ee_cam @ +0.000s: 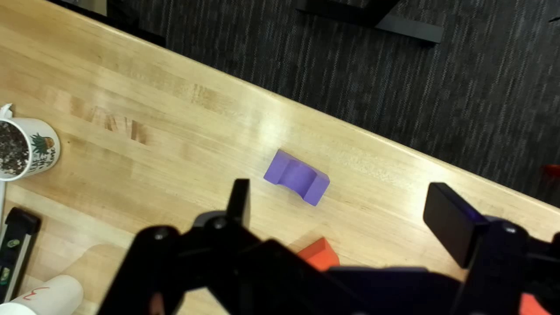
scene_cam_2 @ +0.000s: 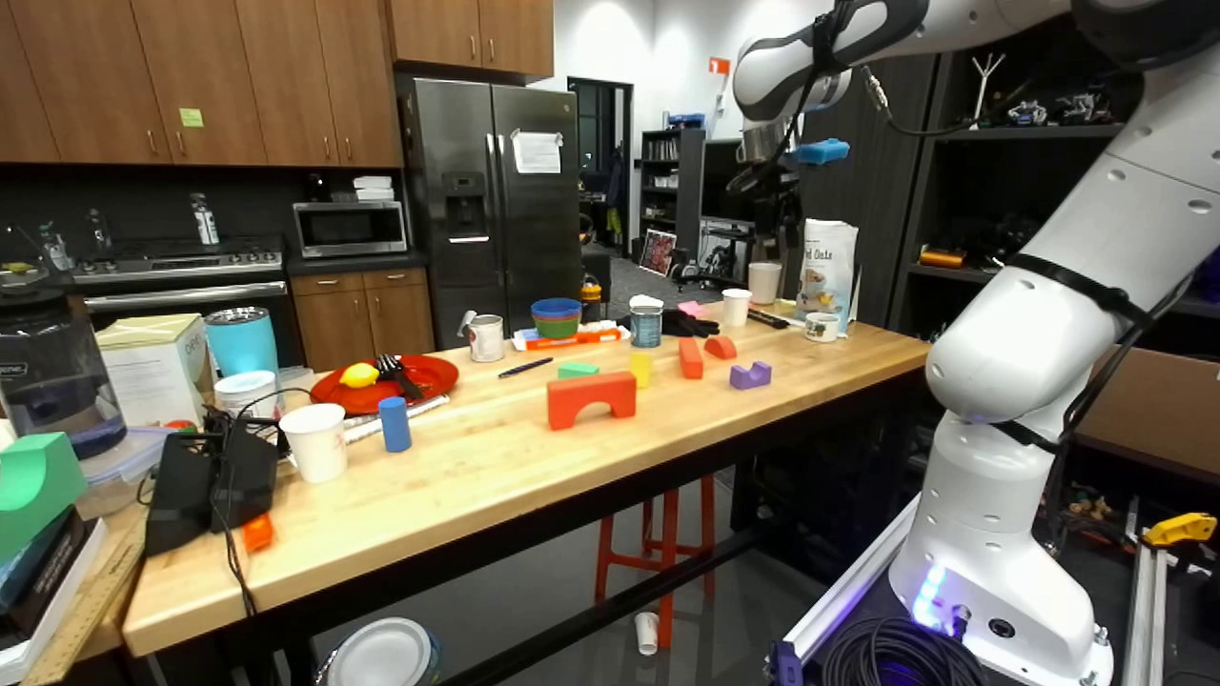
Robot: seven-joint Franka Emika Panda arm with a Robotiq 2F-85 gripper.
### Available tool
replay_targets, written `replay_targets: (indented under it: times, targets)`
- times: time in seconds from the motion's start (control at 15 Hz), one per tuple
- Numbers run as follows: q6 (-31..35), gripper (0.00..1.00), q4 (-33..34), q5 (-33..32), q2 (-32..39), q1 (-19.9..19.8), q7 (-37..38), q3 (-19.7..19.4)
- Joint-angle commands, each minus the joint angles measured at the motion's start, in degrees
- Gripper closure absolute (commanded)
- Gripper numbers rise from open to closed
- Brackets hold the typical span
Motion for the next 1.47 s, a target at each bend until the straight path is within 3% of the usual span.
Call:
replay_targets:
  times: [0.0,1.0,1.4]
  targets:
    - [-0.1,0.00,0.1,0.0,0.0,0.1,0.0,-0.1]
    - [-0.1,0.00,0.1,0.0,0.0,0.1,0.0,-0.1]
    - [9.9,0.00,1.8,-15.6,1.2,-0.5,-4.4,-0.1]
